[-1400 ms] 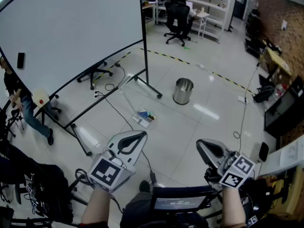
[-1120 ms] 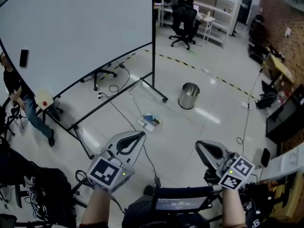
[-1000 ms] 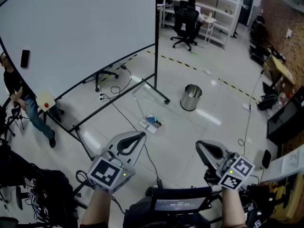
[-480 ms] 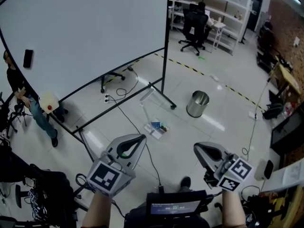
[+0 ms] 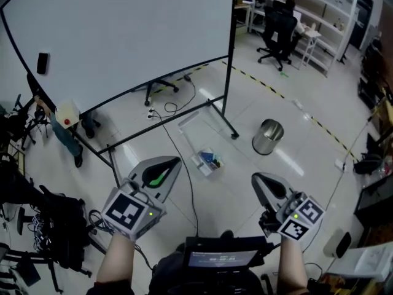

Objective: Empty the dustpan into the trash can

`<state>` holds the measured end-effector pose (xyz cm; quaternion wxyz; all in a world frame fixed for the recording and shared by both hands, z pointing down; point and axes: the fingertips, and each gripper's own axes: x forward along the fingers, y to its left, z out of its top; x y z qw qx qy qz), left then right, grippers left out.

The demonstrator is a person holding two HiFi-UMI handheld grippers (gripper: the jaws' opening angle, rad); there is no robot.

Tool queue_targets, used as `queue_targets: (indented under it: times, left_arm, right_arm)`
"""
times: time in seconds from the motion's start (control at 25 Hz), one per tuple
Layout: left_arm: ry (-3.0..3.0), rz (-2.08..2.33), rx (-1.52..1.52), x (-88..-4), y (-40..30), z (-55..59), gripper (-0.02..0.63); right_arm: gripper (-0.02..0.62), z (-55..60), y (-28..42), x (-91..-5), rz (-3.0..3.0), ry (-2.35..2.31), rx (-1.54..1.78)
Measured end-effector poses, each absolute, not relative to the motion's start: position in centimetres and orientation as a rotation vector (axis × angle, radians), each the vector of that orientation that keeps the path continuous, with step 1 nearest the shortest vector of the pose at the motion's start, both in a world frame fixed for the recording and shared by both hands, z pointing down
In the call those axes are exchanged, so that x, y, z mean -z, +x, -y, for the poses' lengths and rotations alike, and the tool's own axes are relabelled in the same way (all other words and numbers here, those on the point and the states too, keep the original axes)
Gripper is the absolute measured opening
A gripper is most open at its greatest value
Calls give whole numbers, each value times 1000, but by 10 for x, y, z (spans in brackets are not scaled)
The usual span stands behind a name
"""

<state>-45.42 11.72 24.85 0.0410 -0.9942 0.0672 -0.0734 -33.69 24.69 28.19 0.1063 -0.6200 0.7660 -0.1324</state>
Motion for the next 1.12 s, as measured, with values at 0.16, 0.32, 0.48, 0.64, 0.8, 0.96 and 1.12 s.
queue_targets:
  times: [0.16, 0.32, 0.48, 0.64, 0.8, 0.96, 1.12]
  left_arm:
    - [-3016, -323, 279, -251, -419, -126, 0]
    - [-2995, -389, 340, -258, -390, -139, 0]
    - [-2963, -421, 377, -260, -363, -149, 0]
    - [-2940, -439, 384, -256, -343, -157, 0]
    - [-2922, -426, 400, -260, -332, -164, 0]
    - [-2917, -466, 378, -259, -329, -162, 0]
    - [-2907, -463, 411, -263, -328, -161, 0]
  right_arm:
    - [18, -252, -291, -282, -2305, -1747, 410]
    - [18, -260, -257, -282, -2334, -1683, 413]
    - [18, -266, -233, -279, -2378, -1643, 391]
    - [18, -274, -222, -277, -2472, -1609, 345]
    - [18, -281, -218, -285, -2583, -1592, 332]
    - [17, -281, -218, -301, -2718, -1639, 323]
    - [17, -275, -221, -314, -2792, -1665, 327]
